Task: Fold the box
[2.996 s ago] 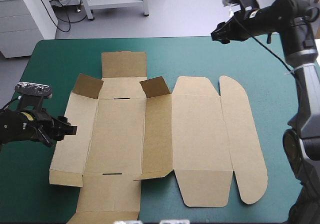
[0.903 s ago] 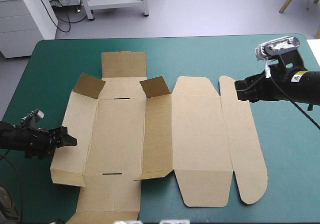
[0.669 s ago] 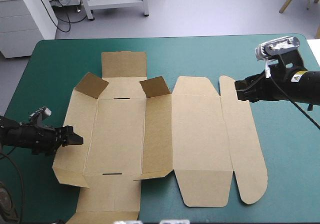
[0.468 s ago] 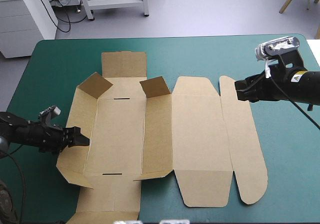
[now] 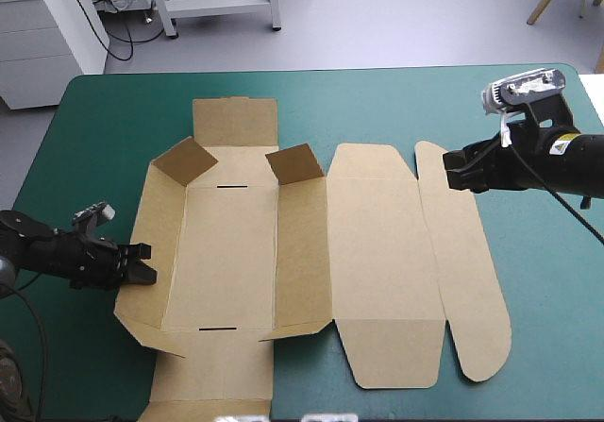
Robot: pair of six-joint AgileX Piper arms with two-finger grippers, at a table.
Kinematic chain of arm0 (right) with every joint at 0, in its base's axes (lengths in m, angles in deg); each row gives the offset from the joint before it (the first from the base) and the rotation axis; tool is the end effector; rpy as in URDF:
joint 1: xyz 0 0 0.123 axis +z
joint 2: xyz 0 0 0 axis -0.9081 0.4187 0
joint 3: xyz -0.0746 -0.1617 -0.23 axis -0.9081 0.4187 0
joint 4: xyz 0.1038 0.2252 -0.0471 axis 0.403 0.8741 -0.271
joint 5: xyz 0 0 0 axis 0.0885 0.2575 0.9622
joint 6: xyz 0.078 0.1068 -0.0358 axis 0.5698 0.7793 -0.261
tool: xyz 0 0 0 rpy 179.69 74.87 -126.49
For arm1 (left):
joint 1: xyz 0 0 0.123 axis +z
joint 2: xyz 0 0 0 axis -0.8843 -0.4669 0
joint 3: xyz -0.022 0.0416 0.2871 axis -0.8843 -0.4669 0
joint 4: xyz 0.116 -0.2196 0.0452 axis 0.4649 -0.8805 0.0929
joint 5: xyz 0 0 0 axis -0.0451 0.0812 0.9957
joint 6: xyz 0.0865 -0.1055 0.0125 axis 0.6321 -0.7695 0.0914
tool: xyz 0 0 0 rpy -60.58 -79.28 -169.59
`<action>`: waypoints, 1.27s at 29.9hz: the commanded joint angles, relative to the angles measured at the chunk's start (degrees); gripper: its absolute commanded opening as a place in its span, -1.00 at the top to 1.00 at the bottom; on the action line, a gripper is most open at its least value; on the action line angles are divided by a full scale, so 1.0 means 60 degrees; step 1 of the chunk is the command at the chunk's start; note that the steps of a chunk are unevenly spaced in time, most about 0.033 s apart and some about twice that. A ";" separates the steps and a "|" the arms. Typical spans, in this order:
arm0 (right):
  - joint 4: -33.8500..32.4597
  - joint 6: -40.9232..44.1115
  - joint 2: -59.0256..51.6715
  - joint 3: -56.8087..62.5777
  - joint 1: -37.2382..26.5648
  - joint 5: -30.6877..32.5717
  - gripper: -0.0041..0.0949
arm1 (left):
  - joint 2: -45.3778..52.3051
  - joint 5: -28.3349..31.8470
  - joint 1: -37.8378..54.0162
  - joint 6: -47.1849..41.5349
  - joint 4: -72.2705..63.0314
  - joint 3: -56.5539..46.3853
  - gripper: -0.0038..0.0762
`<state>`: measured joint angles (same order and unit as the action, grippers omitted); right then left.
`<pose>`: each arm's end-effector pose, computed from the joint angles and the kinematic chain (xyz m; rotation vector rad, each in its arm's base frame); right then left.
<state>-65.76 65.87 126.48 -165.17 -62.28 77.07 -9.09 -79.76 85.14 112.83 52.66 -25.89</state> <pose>0.2374 0.0607 0.4364 -0.4348 2.2180 0.3483 0.2346 0.0159 0.1954 -0.1619 2.8572 -0.8519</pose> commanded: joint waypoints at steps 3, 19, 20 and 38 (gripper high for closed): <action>0.0237 -0.0102 -0.0210 -0.0194 0.0013 -0.0426 -0.12 | 0.0237 -0.0806 -0.0079 0.0371 -0.0616 0.0208 0.93; 0.0173 0.0011 -0.0210 -0.0194 0.0013 -0.0193 0.03 | -0.0142 0.1126 -0.1770 0.3552 0.0973 0.2400 0.93; 0.0173 0.0011 -0.0210 -0.0194 0.0013 -0.0169 0.03 | -0.0303 0.1147 -0.2050 0.3746 0.1148 0.2758 0.93; -0.0043 0.0189 -0.0210 -0.0194 -0.0047 -0.0536 0.07 | -0.3166 0.5484 -0.7062 0.3771 0.7666 0.8037 0.93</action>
<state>-66.61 66.26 126.48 -165.15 -62.28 78.06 -30.10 -55.42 46.12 135.27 95.12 18.33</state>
